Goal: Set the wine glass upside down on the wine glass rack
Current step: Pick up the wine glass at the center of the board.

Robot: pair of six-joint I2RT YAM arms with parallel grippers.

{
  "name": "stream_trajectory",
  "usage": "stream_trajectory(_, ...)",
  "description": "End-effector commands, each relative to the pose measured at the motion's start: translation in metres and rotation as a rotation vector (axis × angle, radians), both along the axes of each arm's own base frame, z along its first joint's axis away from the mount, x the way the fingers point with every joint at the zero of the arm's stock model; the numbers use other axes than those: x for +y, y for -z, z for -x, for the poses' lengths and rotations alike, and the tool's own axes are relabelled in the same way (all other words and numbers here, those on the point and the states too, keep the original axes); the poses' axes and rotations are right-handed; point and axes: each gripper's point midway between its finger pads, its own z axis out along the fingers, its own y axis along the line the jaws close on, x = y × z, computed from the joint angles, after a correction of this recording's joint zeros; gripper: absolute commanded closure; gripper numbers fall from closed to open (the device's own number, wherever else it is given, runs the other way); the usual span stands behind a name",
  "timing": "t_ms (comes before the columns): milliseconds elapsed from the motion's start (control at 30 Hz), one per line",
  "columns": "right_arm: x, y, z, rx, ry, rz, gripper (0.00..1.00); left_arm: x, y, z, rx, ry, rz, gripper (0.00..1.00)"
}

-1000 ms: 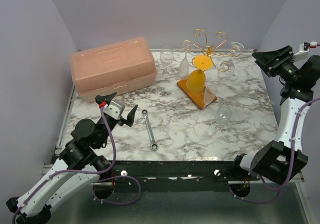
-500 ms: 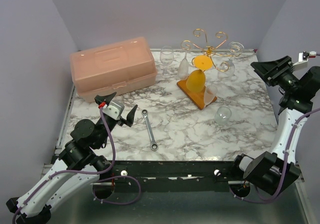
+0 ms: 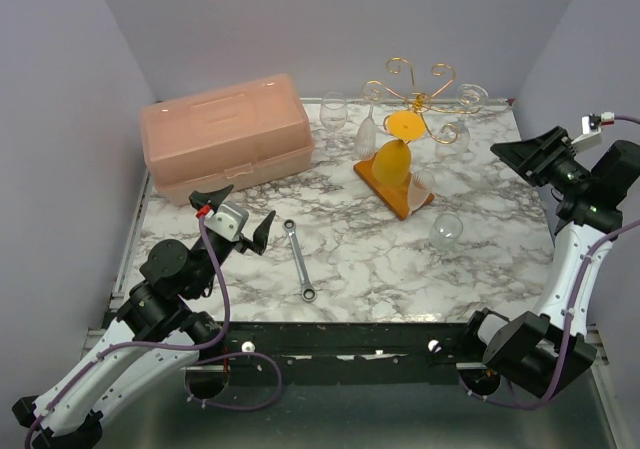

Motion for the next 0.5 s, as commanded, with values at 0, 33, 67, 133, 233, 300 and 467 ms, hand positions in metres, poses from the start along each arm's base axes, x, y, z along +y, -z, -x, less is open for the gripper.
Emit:
stream_trajectory(0, 0.007, 0.014, 0.014, 0.014, -0.060, 0.072, 0.31, -0.002, -0.004, 0.003, -0.011, 0.024, 0.022, 0.02)
stream_trajectory(33, 0.007, 0.015, 0.015, 0.012, -0.066, 0.086, 0.31, -0.003, -0.005, 0.003, -0.012, 0.026, 0.023, 0.02)
stream_trajectory(67, 0.008, 0.016, 0.016, 0.009, -0.074, 0.103, 0.31, -0.003, -0.005, 0.003, -0.012, 0.026, 0.023, 0.01)
stream_trajectory(133, 0.008, 0.018, 0.019, 0.003, -0.090, 0.134, 0.31, -0.003, -0.004, 0.003, -0.010, 0.028, 0.021, 0.02)
stream_trajectory(233, 0.010, 0.022, 0.023, 0.003, -0.115, 0.166, 0.31, -0.004, -0.003, 0.003, -0.008, 0.030, 0.019, 0.02)
stream_trajectory(300, 0.012, 0.025, 0.026, -0.002, -0.136, 0.192, 0.31, -0.004, -0.003, 0.003, -0.007, 0.030, 0.020, 0.02)
stream_trajectory(467, 0.015, 0.030, 0.032, -0.014, -0.180, 0.244, 0.31, -0.005, -0.002, 0.003, -0.006, 0.034, 0.017, 0.01)
